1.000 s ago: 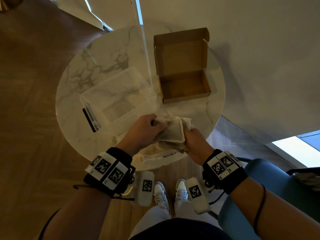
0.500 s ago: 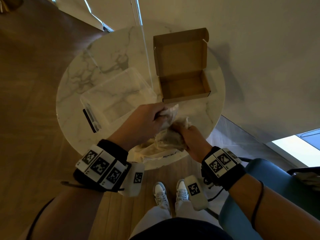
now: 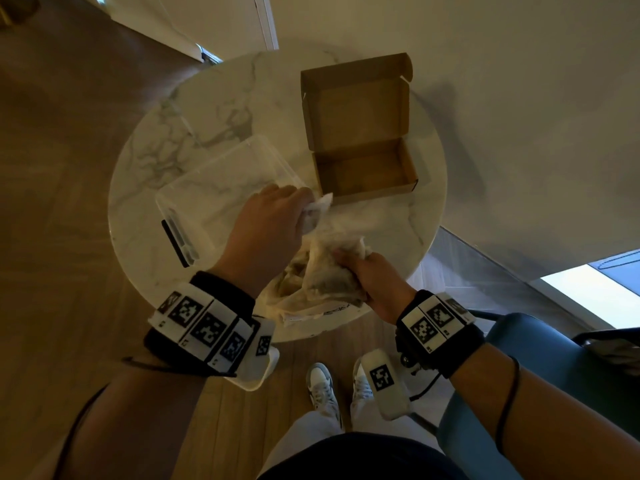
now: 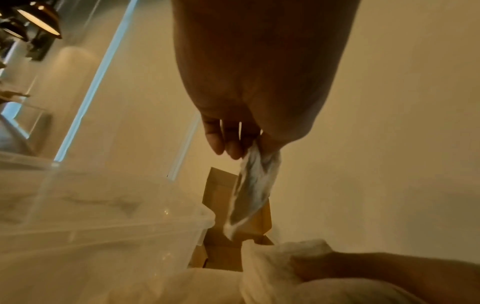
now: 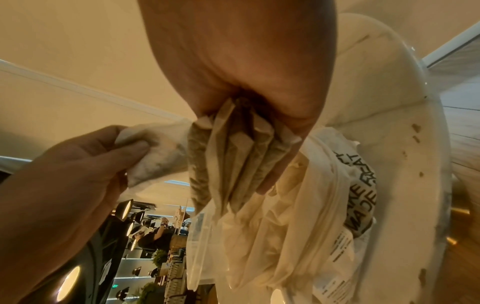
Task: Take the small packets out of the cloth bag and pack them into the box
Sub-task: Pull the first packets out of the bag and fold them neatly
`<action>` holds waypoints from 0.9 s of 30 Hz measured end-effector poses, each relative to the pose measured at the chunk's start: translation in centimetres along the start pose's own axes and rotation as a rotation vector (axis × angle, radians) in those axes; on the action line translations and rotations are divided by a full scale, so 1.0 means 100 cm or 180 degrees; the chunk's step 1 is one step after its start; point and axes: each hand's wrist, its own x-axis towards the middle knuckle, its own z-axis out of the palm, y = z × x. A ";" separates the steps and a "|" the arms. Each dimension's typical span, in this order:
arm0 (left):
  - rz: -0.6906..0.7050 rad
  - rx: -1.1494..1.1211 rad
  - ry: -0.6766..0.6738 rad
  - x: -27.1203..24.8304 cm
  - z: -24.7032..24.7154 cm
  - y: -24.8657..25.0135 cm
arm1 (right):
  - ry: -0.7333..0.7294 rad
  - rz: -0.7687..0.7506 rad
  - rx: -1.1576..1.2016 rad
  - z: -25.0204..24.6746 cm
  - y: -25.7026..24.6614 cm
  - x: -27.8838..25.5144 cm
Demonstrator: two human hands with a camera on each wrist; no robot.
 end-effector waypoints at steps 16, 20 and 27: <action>0.0753 0.0245 -0.0400 -0.028 0.043 0.033 | -0.0559 0.0224 0.1265 -0.006 -0.011 0.006; 0.0840 -0.0063 -0.0267 -0.032 0.039 0.035 | -0.0442 0.0082 0.0895 -0.008 -0.008 0.009; -0.0188 -0.0942 0.0216 -0.031 0.038 0.011 | -0.0446 -0.0341 0.1029 -0.012 -0.011 0.014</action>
